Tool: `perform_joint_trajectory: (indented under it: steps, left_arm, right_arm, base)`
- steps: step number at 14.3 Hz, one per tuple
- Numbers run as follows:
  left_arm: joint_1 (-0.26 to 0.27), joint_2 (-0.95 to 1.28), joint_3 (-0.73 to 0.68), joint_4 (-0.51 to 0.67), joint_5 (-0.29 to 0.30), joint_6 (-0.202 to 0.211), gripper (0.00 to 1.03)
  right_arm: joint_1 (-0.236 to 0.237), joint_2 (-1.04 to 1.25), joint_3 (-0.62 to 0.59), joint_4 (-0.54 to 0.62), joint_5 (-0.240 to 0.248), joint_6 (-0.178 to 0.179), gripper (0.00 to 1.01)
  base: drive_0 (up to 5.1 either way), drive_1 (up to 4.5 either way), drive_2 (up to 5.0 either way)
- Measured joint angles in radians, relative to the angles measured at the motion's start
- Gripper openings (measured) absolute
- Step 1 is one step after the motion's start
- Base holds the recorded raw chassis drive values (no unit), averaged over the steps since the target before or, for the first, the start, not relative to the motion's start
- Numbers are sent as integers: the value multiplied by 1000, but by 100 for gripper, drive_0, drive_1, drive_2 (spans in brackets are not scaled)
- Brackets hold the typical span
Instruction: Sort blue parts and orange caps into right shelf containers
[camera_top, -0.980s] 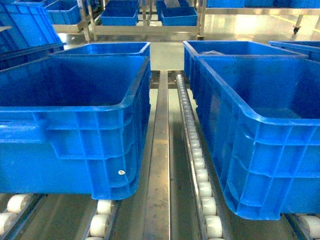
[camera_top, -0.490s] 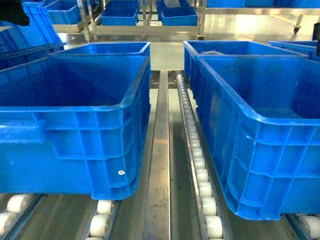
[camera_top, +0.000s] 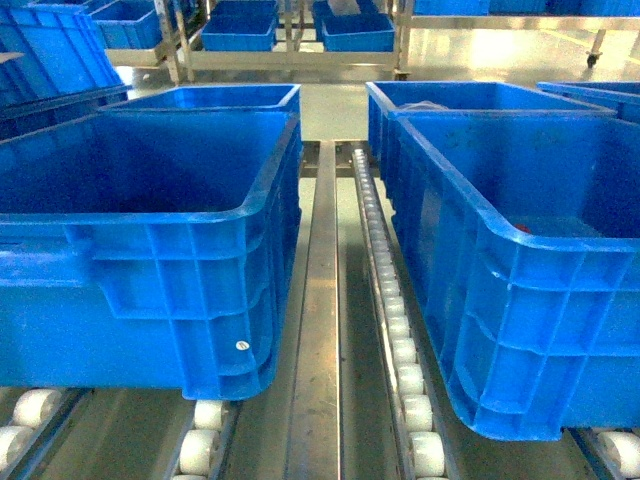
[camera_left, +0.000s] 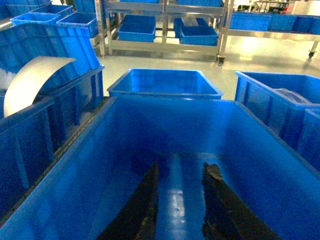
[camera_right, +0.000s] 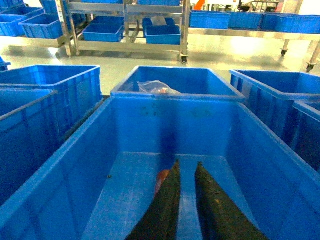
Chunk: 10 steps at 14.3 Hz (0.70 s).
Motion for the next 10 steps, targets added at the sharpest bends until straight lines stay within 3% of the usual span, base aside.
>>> perform_joint_trajectory:
  steps: [1, 2, 3, 4, 10]
  left_arm:
    - [0, -30, -38, 8, -1, 0, 12]
    - [1, -66, -78, 11, 0, -1, 2]
    - [1, -115, -126, 12, 0, 1, 2]
    - [1, -188, -188, -3, 0, 1, 2]
    - [1, -399, -304, -100, 0, 1, 2]
  right_arm:
    - [-4, -29, -36, 1, -2, 0, 5]
    - [-16, -65, -74, 2, -15, 2, 3]
    - [-55, -112, -113, -3, -67, 3, 2]
    - [-73, -195, -175, -26, -68, 5, 2]
    - [-73, -405, -280, -134, -69, 6, 2]
  base:
    - [0, 0, 0]
    - [0, 0, 0]
    - [0, 0, 0]
    - [0, 0, 0]
    - [0, 0, 0]
